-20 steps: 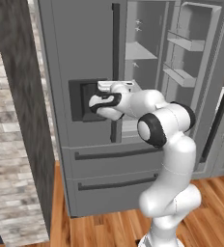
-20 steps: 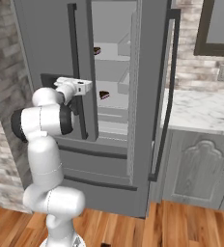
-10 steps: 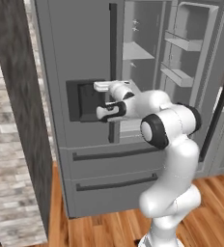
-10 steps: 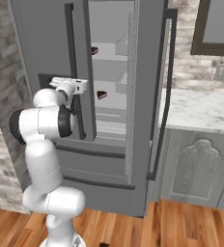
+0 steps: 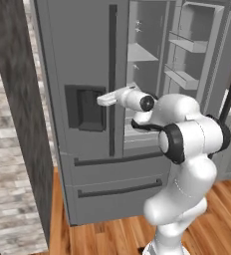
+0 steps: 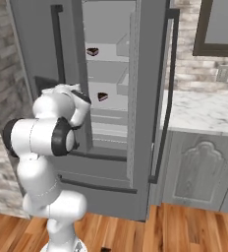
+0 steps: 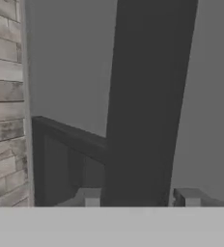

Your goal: Take the cakes from the fridge and place them on the empty tray on the dining counter.

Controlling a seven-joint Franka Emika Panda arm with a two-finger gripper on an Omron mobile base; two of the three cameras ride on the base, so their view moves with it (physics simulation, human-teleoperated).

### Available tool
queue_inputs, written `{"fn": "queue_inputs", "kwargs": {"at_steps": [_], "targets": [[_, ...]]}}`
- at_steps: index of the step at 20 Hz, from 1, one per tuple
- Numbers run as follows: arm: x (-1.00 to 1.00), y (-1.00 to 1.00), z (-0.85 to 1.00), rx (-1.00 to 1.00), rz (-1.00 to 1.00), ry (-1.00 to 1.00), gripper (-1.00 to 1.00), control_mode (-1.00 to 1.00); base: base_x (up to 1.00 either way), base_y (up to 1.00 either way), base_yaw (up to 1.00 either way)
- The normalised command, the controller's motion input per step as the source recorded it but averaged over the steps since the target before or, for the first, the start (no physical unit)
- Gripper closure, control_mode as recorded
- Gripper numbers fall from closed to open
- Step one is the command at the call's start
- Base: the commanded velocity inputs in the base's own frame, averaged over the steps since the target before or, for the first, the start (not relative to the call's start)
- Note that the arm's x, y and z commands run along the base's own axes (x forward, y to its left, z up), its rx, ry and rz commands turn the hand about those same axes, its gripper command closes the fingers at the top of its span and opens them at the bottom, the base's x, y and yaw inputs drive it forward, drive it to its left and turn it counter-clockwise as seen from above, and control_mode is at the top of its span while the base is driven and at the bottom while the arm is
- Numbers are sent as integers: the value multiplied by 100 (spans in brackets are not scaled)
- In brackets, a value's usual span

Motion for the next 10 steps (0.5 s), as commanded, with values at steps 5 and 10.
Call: {"fn": "queue_inputs", "kwargs": {"at_steps": [5,10], "targets": [[-98,100,13,-15,11,19,100,-100,0,0,0],[-92,100,-1,-13,4,15,100,-100,0,0,0]]}}
